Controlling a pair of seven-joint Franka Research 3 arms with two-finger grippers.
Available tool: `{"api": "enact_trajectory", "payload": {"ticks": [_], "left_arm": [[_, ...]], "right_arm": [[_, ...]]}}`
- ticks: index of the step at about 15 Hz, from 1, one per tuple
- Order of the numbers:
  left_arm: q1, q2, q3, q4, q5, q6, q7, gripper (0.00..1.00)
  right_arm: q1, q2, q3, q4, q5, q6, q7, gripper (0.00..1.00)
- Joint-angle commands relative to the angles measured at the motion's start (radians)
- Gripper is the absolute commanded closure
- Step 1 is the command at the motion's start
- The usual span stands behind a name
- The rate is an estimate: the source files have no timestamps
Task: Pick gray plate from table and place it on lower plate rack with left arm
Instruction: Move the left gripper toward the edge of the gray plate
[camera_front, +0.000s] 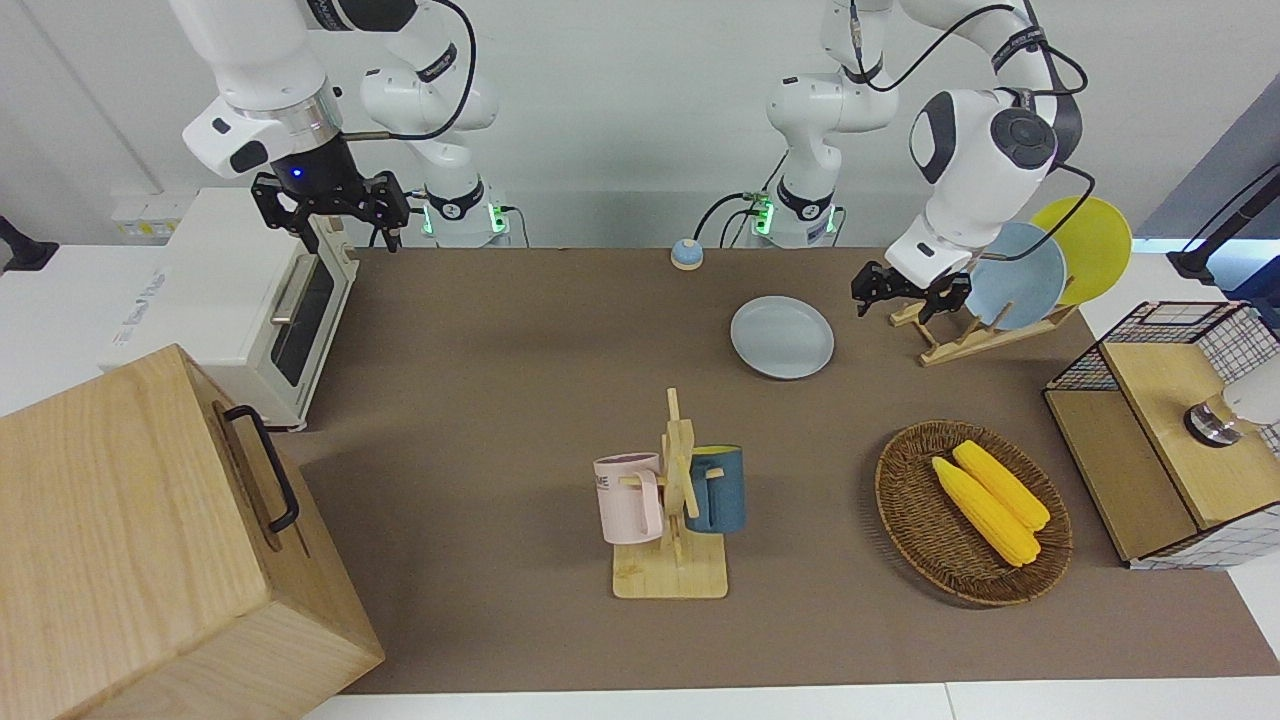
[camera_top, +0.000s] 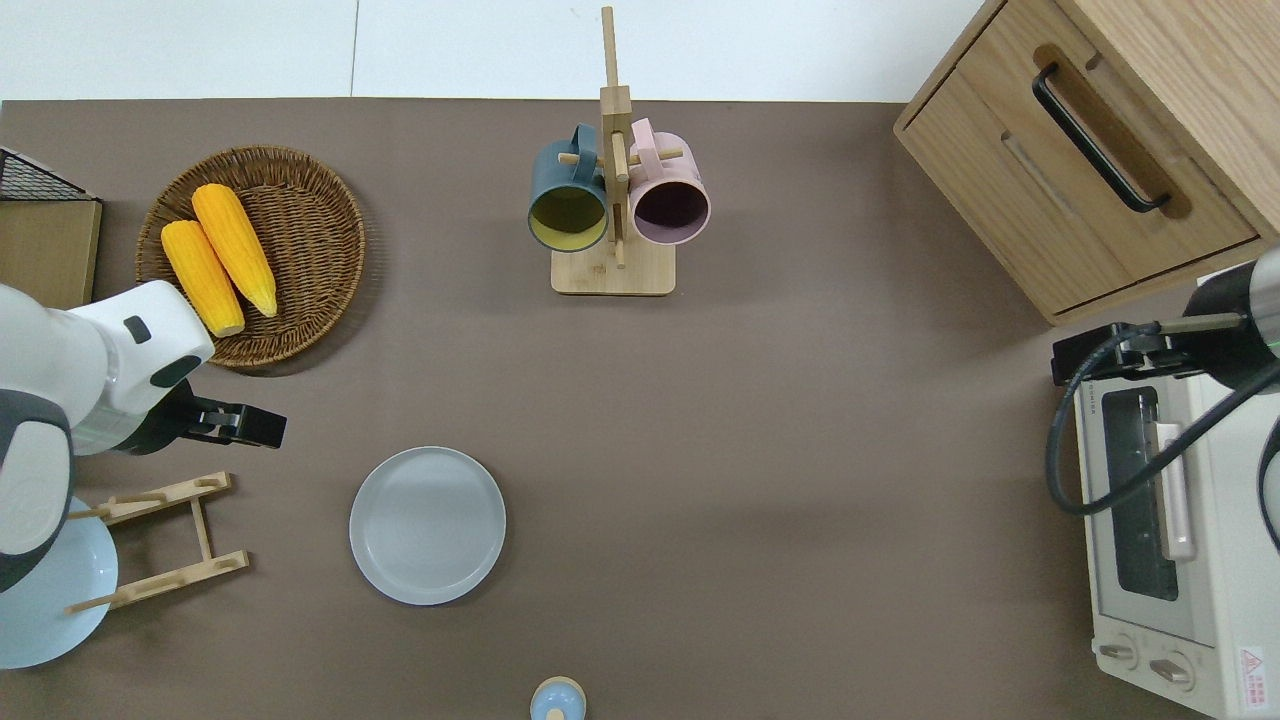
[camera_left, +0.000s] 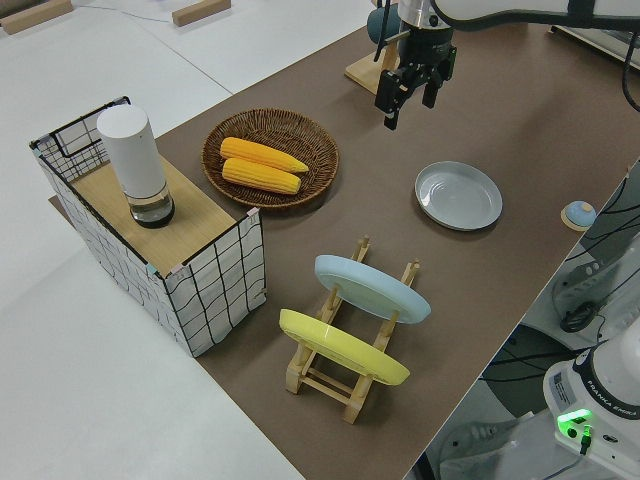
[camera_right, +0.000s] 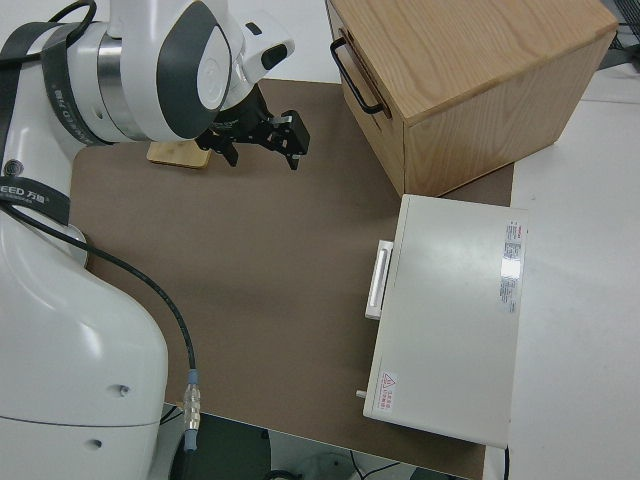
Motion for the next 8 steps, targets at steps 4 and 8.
{"api": "enact_trajectory", "payload": {"ticks": [4,8], "left_arm": [[-0.016,-0.070,-0.013,-0.239,-0.013,0.231,-0.013,0.01],[-0.028,-0.073,-0.015,-0.305,-0.012,0.296,-0.012,0.01]], "right_arm": [[0.007,0.000,-0.006,0.006,0.003,-0.001,0.004,0.017],[0.007,0.000,-0.006,0.006,0.003,-0.001,0.004,0.017]]}}
